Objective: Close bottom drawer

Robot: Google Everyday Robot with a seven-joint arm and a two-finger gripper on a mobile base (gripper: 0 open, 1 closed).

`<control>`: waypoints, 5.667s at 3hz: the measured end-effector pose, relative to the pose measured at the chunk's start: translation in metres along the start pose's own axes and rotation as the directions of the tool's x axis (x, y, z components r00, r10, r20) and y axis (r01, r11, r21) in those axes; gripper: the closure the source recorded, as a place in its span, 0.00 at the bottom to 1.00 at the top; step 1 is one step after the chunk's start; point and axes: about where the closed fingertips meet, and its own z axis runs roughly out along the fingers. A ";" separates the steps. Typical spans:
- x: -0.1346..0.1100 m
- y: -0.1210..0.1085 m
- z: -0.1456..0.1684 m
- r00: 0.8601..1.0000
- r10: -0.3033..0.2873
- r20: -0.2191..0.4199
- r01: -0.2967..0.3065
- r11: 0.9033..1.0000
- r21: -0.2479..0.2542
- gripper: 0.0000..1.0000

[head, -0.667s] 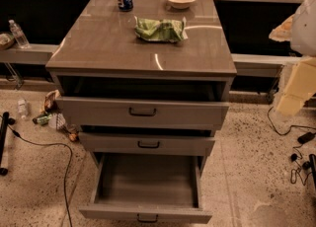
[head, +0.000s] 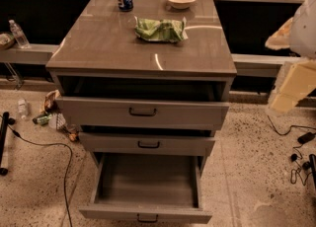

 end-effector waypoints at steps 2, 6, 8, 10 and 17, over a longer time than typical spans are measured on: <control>0.001 0.034 0.085 0.993 0.035 0.112 -0.028 0.998 -0.065 0.65; -0.010 0.097 0.196 0.972 0.046 0.230 -0.016 0.992 -0.128 1.00; -0.044 0.213 0.372 0.906 -0.102 0.411 0.184 0.969 -0.165 1.00; -0.067 0.208 0.429 0.901 -0.196 0.388 0.265 0.955 -0.131 1.00; 0.093 0.202 0.661 0.956 -0.094 0.279 0.052 0.987 0.155 1.00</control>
Offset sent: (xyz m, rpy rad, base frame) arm -0.0150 0.0320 -0.1989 0.2546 0.0792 -0.0111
